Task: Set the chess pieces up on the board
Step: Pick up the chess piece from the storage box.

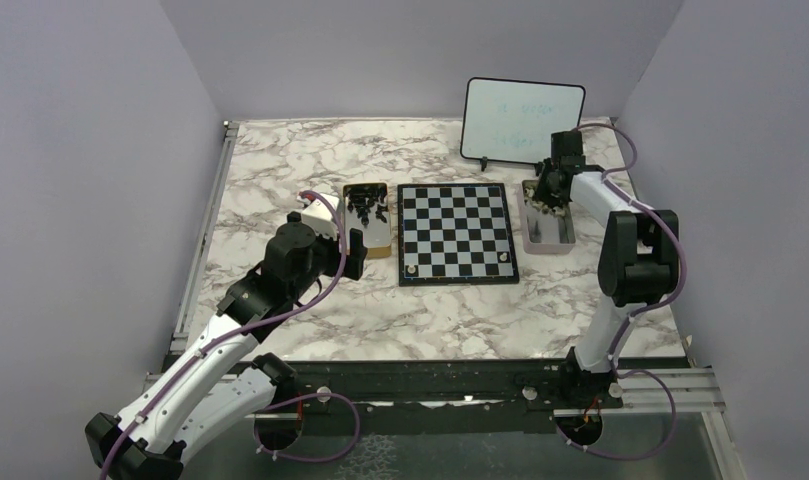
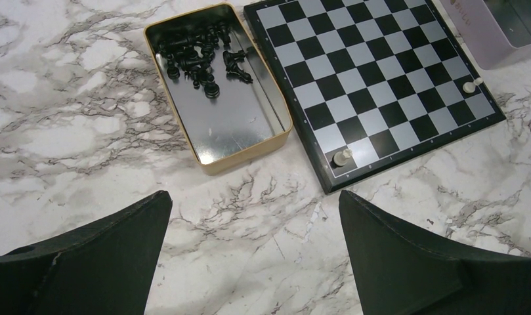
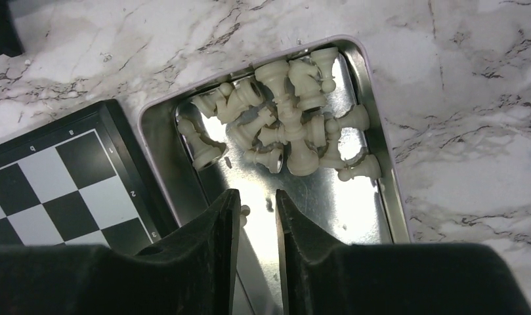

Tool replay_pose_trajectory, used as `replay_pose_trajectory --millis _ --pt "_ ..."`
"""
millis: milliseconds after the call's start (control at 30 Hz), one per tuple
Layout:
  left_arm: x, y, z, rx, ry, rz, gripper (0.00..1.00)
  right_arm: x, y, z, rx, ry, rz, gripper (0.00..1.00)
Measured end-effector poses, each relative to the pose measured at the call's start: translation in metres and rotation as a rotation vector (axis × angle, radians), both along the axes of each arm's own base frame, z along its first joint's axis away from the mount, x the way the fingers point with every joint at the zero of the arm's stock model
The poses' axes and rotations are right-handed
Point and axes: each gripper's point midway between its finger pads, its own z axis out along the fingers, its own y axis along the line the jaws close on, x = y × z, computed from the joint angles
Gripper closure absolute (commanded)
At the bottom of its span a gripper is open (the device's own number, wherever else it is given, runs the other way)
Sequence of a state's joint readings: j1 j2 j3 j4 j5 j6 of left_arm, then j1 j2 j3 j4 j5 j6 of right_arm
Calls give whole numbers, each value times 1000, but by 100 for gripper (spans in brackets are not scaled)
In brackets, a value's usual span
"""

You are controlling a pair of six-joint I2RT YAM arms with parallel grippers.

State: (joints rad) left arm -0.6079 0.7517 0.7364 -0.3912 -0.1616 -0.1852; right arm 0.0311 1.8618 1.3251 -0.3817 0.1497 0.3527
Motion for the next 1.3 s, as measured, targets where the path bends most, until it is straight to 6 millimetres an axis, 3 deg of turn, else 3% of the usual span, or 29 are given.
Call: replay_pose_trajectory --millis 167,400,833,1300 --pt "0 1 0 2 -1 5 1 6 -5 2 -42 -9 27 68" --pt "1 1 0 2 -1 6 1 31 -16 19 -119 -59 36 67" --pt "1 1 0 3 -2 6 1 34 -28 -14 -155 16 45 65" --pt "-1 4 6 -9 -23 14 1 45 -30 -15 -164 10 52 66"
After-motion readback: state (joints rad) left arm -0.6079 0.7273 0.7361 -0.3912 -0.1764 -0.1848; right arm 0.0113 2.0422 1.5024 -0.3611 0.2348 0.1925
